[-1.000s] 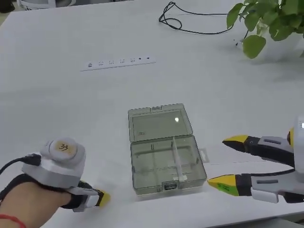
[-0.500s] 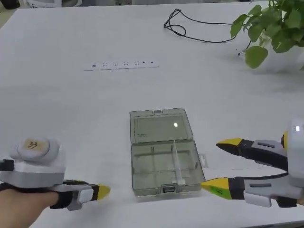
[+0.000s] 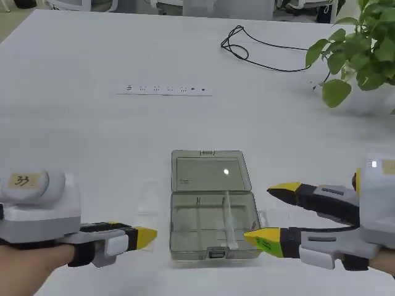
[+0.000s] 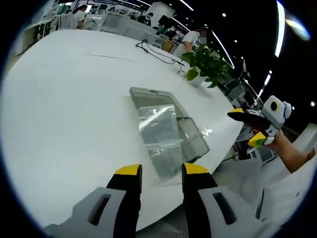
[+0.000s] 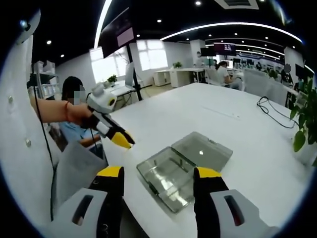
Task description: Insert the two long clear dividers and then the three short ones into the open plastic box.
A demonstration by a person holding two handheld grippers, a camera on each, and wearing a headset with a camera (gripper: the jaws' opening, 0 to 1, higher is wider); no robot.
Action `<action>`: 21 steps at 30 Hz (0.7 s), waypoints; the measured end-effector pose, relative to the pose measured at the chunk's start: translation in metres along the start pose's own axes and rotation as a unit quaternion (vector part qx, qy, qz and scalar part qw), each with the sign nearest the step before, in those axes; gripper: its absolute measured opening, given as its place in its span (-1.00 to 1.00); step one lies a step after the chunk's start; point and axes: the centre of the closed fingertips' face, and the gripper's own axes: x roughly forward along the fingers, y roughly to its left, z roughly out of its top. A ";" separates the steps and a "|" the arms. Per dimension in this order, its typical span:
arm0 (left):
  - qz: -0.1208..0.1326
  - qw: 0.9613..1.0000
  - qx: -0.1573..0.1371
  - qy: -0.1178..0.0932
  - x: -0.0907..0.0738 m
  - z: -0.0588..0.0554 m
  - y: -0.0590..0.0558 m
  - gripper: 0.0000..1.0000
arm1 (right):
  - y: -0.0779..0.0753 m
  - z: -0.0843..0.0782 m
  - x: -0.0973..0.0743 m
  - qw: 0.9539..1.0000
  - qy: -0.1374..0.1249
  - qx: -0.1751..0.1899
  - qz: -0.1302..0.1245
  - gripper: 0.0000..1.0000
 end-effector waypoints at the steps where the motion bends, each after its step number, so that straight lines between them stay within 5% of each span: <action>1: -0.008 1.000 0.001 -0.006 0.000 0.003 -0.007 -0.40 | 0.000 0.005 0.002 1.000 -0.006 -0.001 -0.001 0.13; 11: -0.055 0.996 0.031 -0.059 0.002 0.030 -0.054 -0.40 | 0.009 0.036 0.014 0.995 -0.055 0.076 -0.020 -0.17; 21: -0.077 0.991 0.082 -0.077 0.005 0.040 -0.078 -0.40 | 0.015 0.043 0.027 0.988 -0.067 0.135 -0.020 -0.48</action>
